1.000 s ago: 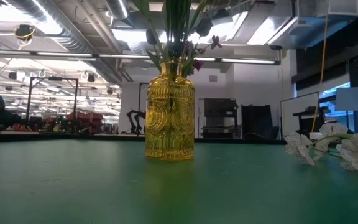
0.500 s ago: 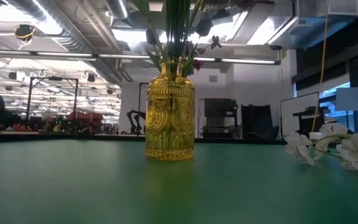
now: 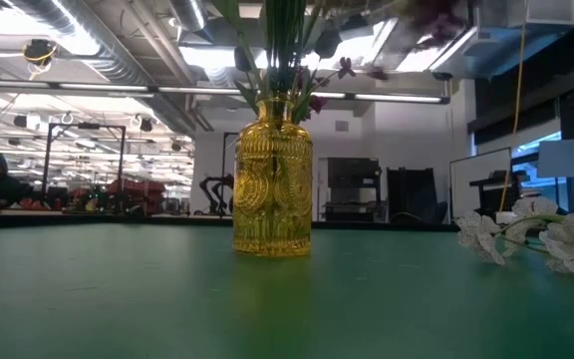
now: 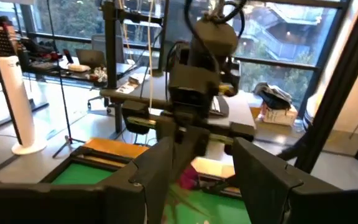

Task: Sort flowers into vase by color
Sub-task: Put the purple flower into the transparent vase

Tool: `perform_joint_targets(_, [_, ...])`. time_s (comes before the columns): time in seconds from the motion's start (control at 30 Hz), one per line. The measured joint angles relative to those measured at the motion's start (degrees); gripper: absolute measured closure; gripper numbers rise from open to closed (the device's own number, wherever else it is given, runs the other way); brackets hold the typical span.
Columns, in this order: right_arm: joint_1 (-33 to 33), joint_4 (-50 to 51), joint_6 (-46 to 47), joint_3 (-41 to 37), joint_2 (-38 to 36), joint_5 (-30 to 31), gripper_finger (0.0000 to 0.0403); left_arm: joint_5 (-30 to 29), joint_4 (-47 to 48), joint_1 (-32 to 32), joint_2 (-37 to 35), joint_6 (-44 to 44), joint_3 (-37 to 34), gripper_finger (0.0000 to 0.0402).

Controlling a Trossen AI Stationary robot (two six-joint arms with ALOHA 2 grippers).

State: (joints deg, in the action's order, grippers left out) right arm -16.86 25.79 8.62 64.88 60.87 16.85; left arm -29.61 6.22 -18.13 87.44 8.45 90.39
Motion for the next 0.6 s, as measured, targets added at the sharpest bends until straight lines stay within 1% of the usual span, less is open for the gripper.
perform_joint_targets(0.2, [0.0,13.0,5.7,0.0,-0.4,0.1,0.0398,-4.4,4.1,-1.9,0.0,0.0,0.0,0.0237])
perform_joint_targets(0.3, [-0.1,16.9,7.7,0.0,-0.4,0.0,0.0398,-5.9,5.0,-2.3,0.0,0.0,0.0,0.0237])
perform_joint_targets(0.4, [-0.1,18.6,8.1,0.0,-0.4,-0.8,0.0398,-5.8,6.0,-2.2,0.0,0.0,0.0,0.0237])
perform_joint_targets(0.6, [0.0,17.7,8.3,0.0,0.1,-8.0,0.0398,-5.2,11.5,-0.2,0.0,-0.3,0.0,0.0237])
